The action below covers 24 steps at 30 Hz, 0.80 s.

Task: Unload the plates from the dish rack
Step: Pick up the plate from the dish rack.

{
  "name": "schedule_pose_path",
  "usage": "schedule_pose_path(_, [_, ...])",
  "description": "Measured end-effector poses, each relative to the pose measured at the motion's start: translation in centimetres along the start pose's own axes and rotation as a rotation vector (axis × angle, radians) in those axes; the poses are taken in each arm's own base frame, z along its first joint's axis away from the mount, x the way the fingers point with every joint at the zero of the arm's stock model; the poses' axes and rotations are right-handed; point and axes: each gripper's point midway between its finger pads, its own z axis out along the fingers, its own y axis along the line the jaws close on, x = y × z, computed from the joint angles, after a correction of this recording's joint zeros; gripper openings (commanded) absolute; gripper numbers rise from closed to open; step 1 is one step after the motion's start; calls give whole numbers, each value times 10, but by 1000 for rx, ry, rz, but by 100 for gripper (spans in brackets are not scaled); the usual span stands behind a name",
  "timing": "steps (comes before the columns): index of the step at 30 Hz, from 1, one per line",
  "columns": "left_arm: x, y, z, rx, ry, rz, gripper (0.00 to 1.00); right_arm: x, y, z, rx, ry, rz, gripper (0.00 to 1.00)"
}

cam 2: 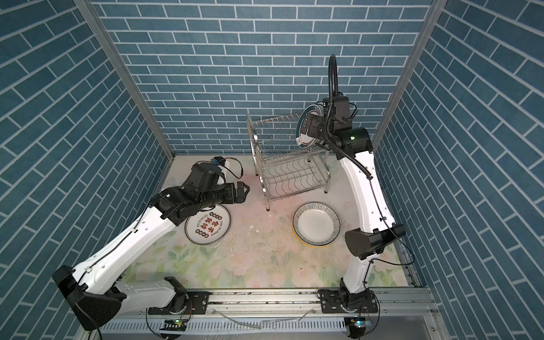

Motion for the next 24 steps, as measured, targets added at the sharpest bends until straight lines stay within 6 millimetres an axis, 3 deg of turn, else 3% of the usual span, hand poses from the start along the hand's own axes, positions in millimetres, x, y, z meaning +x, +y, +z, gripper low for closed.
schedule_pose_path(5, [0, 1, 1, 4, 5, -2, 99, 0, 8, -1, -39, 6, 3, 98])
schedule_pose_path(24, [6, 12, 4, -5, 7, -20, 99, 19, 14, 28, -67, 70, 4, 88])
